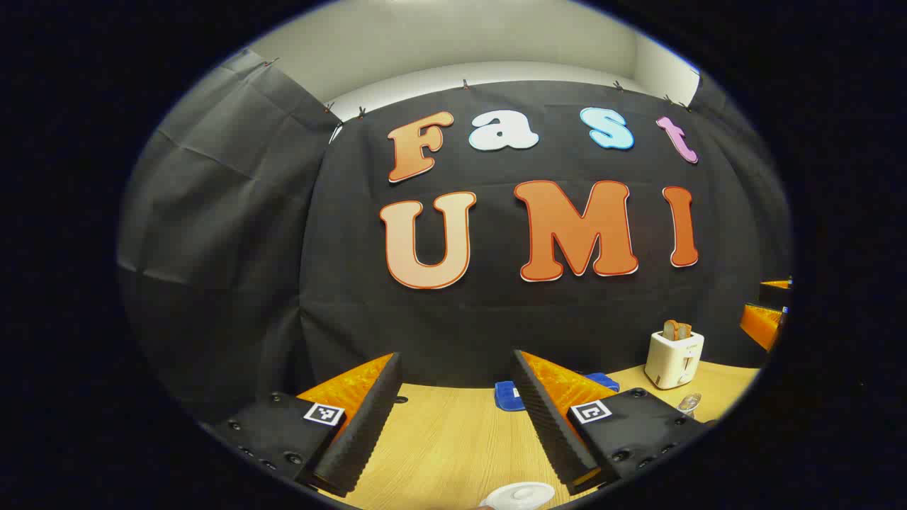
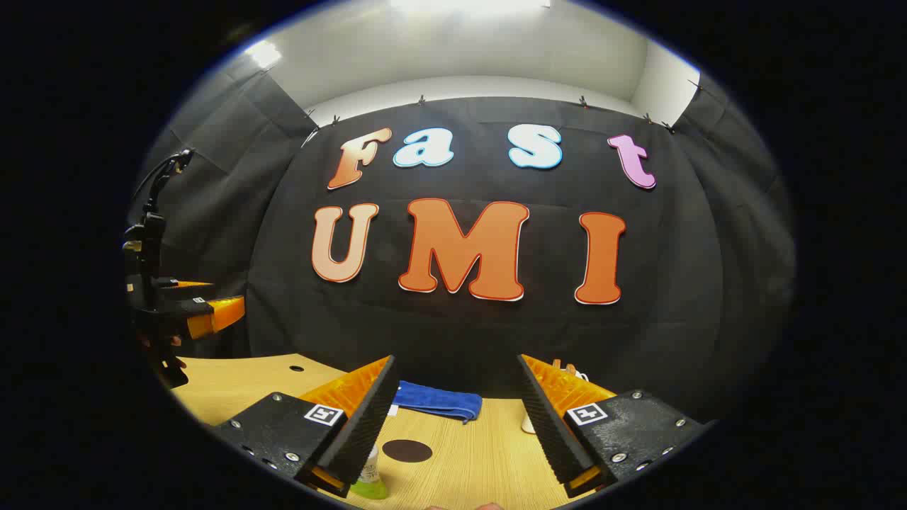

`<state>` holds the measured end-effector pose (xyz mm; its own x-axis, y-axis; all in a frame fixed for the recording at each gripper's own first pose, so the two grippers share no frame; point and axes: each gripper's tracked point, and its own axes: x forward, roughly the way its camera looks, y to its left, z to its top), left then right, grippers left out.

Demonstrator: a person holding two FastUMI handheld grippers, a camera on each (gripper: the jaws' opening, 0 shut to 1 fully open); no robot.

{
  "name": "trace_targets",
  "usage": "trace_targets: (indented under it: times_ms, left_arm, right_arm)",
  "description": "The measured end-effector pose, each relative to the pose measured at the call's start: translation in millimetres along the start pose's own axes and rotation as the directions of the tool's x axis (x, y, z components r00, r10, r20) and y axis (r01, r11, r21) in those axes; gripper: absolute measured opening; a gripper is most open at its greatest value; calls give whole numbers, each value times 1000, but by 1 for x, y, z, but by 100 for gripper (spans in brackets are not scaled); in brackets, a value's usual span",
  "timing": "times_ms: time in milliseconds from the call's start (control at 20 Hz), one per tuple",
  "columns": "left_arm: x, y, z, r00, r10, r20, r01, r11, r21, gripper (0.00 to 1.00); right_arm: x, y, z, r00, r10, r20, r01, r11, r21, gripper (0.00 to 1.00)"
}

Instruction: Open the teacup lid with one hand, grasp the water bottle and pour water into the teacup with the other hand; after pouring, place the water bottle on the coaster and then close the teacup lid.

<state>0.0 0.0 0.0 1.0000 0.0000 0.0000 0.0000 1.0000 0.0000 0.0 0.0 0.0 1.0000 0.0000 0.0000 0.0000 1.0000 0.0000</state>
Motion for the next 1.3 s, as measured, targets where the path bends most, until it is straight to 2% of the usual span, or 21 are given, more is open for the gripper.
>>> trace_targets:
  times_ms: [50, 300, 400, 500, 550, 750, 950, 1000, 1100, 1300]
  left_arm:
    - [0, 0, 0, 1000, 4, 0, -4, 1000, -1, 96]
    - [0, -6, 7, 1000, -11, 9, 11, 1000, 12, 96]
    - [0, -3, 22, 999, -3, 34, 2, 1000, 28, 100]
    - [0, -6, 36, 999, -13, 47, 12, 1000, 20, 96]
    - [0, -6, 41, 999, -15, 52, 14, 1000, 16, 100]
    - [0, -3, 52, 998, -11, 55, 10, 1000, 8, 100]
    - [-2, -14, 37, 998, -54, 30, 54, 999, -7, 100]
    - [-3, -16, 32, 998, -64, 28, 65, 998, -7, 96]
    - [-6, -26, 20, 995, -99, 16, 100, 995, -15, 96]
    - [-9, -40, -7, 990, -136, -33, 136, 991, -7, 96]
  right_arm:
    - [0, -1, 0, 1000, -1, 1, 1, 1000, 0, 98]
    - [-1, -5, 2, 1000, -4, 8, 4, 1000, 5, 98]
    - [2, -7, 11, 1000, -4, 19, 3, 1000, 10, 99]
    - [6, -8, 20, 1000, -5, 18, 5, 1000, 10, 98]
    - [6, -9, 24, 1000, -7, 22, 7, 1000, 11, 99]
    - [6, -13, 48, 997, -7, 75, 7, 1000, 0, 99]
    - [-1, -5, 40, 997, 28, 78, -29, 1000, 12, 98]
    - [-2, -4, 37, 996, 38, 78, -40, 999, 17, 100]
    - [-4, 1, 29, 995, 56, 80, -58, 998, 26, 98]
    - [-6, 6, 4, 996, 81, 40, -83, 996, 42, 98]
